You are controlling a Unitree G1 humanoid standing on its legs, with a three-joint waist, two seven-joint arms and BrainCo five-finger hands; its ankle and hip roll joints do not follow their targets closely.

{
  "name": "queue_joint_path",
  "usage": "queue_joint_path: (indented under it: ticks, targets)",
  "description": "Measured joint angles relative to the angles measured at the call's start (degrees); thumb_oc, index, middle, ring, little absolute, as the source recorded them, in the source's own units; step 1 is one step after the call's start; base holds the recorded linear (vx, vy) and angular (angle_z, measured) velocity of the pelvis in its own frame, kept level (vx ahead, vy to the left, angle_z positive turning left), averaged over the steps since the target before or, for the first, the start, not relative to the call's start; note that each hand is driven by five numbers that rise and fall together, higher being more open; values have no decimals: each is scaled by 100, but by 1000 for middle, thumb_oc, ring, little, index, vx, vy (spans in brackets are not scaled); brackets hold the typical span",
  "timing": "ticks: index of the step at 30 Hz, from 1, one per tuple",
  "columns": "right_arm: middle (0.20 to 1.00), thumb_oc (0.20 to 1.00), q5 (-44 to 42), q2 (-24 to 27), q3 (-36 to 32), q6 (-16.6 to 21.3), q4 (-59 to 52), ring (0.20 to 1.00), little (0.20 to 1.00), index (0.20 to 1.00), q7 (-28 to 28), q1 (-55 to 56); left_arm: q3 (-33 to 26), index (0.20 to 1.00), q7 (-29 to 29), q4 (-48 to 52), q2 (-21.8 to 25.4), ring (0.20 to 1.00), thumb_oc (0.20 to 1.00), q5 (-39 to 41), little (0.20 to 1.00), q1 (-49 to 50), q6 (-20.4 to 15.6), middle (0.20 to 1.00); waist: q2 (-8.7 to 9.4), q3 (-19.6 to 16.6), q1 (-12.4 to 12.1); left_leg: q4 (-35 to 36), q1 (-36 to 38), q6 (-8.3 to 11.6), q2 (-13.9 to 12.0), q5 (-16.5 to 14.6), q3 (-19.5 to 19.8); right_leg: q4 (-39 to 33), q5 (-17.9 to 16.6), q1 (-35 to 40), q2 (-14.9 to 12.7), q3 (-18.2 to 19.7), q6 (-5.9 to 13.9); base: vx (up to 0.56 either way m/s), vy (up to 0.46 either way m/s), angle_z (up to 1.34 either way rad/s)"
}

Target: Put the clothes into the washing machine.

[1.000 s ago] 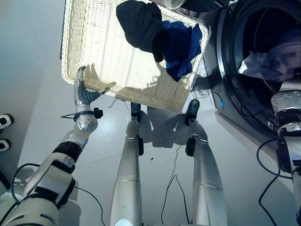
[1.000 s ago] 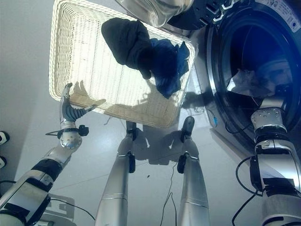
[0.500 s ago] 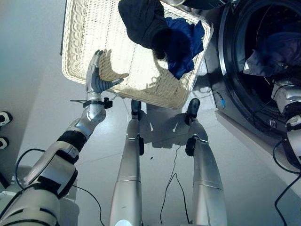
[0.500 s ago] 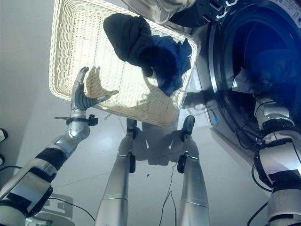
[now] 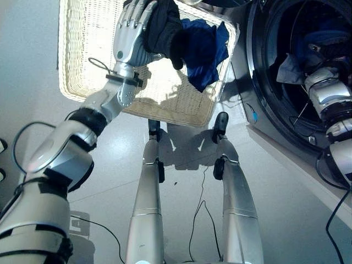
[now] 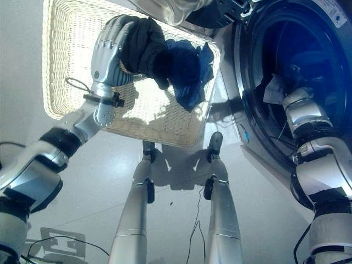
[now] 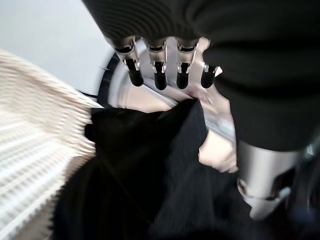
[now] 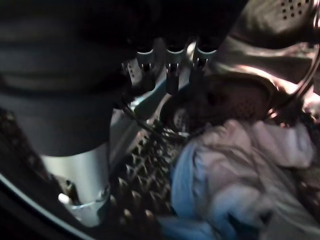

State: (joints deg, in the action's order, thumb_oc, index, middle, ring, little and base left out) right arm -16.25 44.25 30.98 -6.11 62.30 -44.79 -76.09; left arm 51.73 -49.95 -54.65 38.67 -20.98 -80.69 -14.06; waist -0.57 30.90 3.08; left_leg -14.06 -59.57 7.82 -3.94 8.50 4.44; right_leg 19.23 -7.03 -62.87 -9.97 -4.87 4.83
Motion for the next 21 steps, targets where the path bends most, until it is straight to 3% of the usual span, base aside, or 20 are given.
queue_joint_path:
  ticks: [9,13,21]
  targets:
    - [1000,1000,433,-313,26,357,-909,1000,1000,1000,-465,571,119,1000,9,-656,-176,1000,1000,-84,1000,-204,616,1000,-2,-1,241,123,-15,-8,-40,-6,-324,37,-12,-284,56,301,-2,-8,63,-8]
    - [1000,1000,441,-358,-90,530,-1257,1000,1000,1000,-527,985,105,1000,321,-951,-220,1000,1000,-47,1000,-197,864,1000,2,-7,291,172,-10,0,-83,-10,-394,11,-20,-331,100,336,-17,-6,51,-7]
    - [1000,1000,552,-355,-101,696,-1297,1000,1000,1000,-606,1081,47,1000,390,-965,-211,1000,1000,192,1000,-199,923,1000,2,-8,285,202,-8,13,-139,-18,-433,-56,-20,-341,161,366,-9,0,3,-3]
